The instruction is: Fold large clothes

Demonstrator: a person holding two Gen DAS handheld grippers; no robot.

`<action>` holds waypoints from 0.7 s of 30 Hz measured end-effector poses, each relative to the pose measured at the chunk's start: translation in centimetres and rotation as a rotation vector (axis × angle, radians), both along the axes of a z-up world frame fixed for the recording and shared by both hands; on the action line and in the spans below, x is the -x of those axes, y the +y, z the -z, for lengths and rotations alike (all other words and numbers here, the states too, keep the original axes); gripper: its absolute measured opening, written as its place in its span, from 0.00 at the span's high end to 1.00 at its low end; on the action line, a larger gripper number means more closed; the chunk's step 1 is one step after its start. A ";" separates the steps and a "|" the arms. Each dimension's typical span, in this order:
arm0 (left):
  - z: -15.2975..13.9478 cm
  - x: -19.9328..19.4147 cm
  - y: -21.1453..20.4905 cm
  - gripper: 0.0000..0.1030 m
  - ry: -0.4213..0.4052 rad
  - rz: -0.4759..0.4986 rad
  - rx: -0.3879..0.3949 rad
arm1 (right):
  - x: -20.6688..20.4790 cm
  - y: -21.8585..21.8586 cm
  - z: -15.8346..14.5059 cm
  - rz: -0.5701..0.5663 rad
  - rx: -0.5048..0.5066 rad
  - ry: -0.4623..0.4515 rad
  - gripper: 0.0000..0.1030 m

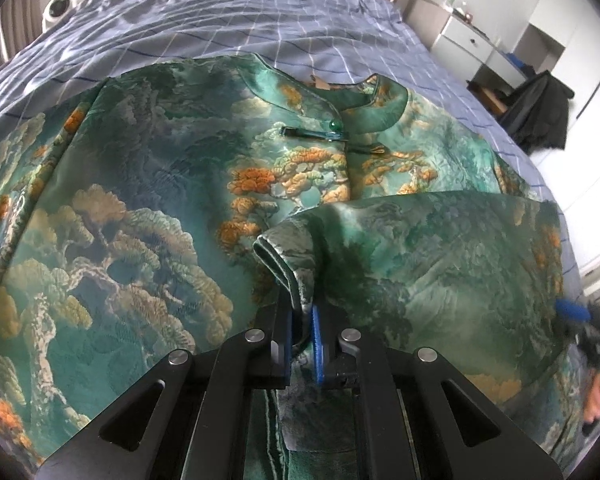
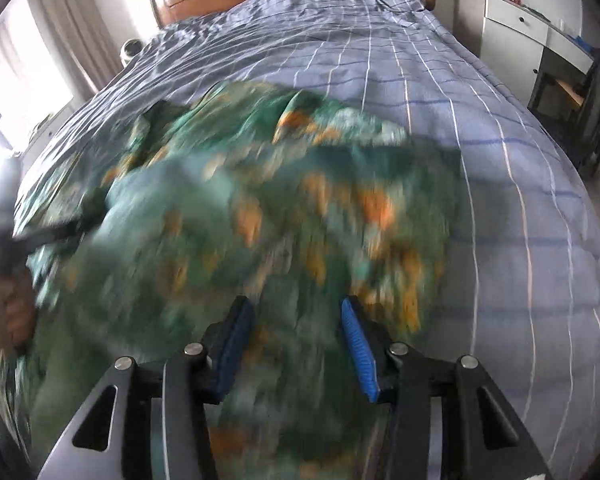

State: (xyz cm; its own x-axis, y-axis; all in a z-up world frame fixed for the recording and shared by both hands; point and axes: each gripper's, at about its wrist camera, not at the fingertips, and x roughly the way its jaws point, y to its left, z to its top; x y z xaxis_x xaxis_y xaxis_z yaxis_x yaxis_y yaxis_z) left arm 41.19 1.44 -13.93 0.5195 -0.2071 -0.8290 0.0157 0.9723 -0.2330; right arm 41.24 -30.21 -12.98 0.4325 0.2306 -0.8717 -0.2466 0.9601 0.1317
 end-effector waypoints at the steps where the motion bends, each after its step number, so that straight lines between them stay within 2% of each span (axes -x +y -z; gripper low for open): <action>1: 0.0 0.0 0.0 0.93 -0.002 -0.001 -0.001 | 0.5 -0.4 -0.1 -0.002 -0.006 0.012 0.53; 4: 0.2 0.0 -0.3 0.93 -0.008 -0.001 -0.018 | 1.9 -1.1 0.4 0.012 -0.036 0.075 0.53; 7: 0.2 0.1 -0.8 0.93 -0.017 -0.006 -0.048 | 1.2 -0.7 1.7 0.002 -0.002 0.103 0.53; 10: -0.3 0.2 -0.9 0.86 -0.012 -0.024 -0.075 | 0.0 -0.6 3.0 0.028 -0.006 0.113 0.53; 11: -0.6 0.4 -0.9 0.80 -0.011 -0.029 -0.081 | 0.0 -0.5 3.1 0.038 -0.008 0.111 0.53; 12: -0.9 0.7 -0.8 0.67 -0.006 -0.037 -0.091 | 0.2 -0.5 2.9 0.047 -0.008 0.107 0.53; 13: -1.4 1.3 -0.6 0.59 0.003 -0.045 -0.097 | 0.5 -0.5 2.7 0.053 -0.009 0.099 0.53; 14: -1.7 2.1 -0.2 0.43 0.005 -0.049 -0.091 | 0.9 -0.7 2.2 0.061 -0.012 0.083 0.53; 15: -2.3 3.1 0.2 0.33 -0.003 -0.052 -0.080 | 1.8 -0.9 1.5 0.073 -0.016 0.055 0.53; 16: -2.8 4.3 0.8 0.31 -0.014 -0.052 -0.068 | 2.2 -1.2 0.8 0.084 -0.020 0.038 0.51; 19: -4.0 8.1 2.8 0.20 -0.024 -0.045 -0.045 | 5.1 -1.8 -1.8 0.132 -0.018 -0.021 0.33; 21: -4.6 10.4 4.2 0.16 -0.032 -0.051 -0.052 | 7.1 -1.8 -3.4 0.153 0.006 -0.073 0.33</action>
